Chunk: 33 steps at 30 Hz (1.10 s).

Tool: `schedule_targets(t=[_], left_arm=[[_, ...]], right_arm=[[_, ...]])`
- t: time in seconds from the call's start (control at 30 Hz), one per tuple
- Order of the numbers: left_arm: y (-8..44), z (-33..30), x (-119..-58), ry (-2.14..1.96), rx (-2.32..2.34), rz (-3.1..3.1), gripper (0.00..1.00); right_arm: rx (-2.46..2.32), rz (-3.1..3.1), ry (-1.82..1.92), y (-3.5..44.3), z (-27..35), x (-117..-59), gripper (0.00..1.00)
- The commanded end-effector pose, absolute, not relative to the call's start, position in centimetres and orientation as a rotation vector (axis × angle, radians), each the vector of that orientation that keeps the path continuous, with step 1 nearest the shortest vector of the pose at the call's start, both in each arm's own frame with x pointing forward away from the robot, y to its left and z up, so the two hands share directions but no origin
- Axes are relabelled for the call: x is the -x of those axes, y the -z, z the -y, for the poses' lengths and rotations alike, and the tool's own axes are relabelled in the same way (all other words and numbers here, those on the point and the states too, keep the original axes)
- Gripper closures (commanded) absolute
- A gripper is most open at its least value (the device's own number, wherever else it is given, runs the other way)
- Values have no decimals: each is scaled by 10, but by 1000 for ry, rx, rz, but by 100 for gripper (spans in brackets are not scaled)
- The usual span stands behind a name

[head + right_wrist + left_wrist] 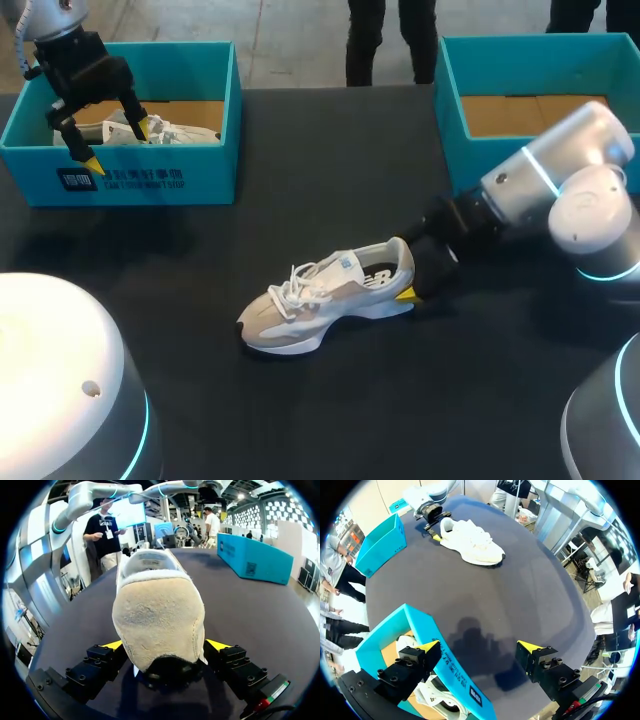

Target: Take the shoe out of the shoebox, open the shoe tongue, remove and reinsert the insole, then place the shoe into the shoebox

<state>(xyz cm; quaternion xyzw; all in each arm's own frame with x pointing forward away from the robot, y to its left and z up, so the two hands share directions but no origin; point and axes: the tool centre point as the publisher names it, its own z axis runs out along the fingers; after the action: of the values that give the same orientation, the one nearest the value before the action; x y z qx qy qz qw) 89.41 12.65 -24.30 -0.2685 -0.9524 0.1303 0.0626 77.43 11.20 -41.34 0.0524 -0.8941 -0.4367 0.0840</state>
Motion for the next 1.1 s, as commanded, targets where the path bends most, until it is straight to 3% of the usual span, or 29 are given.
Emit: schedule_targets(t=[0.03,0.87,0.9,0.93,1.0,1.1], left_arm=[[243,-127,-893,-392,813,2881,0],[243,-127,-893,-392,813,2881,0],[243,-127,-893,-392,813,2881,0],[243,-127,-893,-392,813,2881,0],[243,-127,-893,-392,813,2881,0],[243,-127,-893,-392,813,2881,0]], right_arm=[[-152,2672,1310,416,-118,-771,0],[-87,2685,1369,428,-128,-768,0],[-79,2687,1375,428,-127,-768,16],[-71,2694,1376,428,-127,-767,56],[-52,2711,1388,427,-125,-767,100],[-42,2726,1393,424,-124,-766,100]])
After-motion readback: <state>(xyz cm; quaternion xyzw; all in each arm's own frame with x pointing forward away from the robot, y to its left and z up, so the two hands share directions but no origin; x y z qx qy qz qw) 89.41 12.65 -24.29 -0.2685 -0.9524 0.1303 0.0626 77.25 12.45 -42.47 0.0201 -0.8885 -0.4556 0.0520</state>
